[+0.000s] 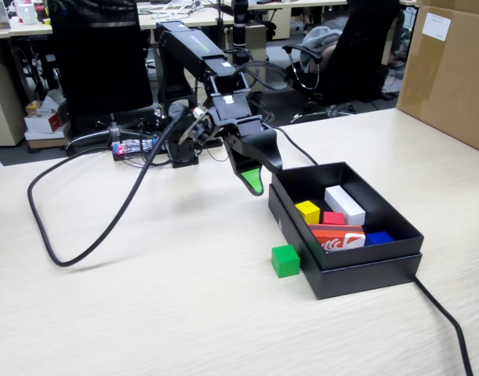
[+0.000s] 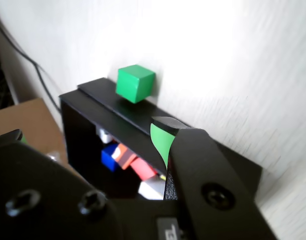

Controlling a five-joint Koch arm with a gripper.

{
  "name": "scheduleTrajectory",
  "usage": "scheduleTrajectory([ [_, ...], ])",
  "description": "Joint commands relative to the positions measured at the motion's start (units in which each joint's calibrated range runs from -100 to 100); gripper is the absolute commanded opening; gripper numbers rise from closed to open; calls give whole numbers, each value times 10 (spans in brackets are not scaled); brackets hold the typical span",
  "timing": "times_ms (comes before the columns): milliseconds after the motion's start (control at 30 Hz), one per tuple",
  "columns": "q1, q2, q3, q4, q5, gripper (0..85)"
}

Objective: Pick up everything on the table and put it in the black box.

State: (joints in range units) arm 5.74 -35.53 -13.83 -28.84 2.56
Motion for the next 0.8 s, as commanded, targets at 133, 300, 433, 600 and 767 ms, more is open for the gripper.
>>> scheduleTrajectory([
  [133,-4,-19,-10,0,13,477],
  [300,-3,43,5,3,24,473],
  [433,-4,122,63,1,33,449],
  [600,-3,233,183,-34,51,432],
  [767,4,296,254,-42,56,432],
])
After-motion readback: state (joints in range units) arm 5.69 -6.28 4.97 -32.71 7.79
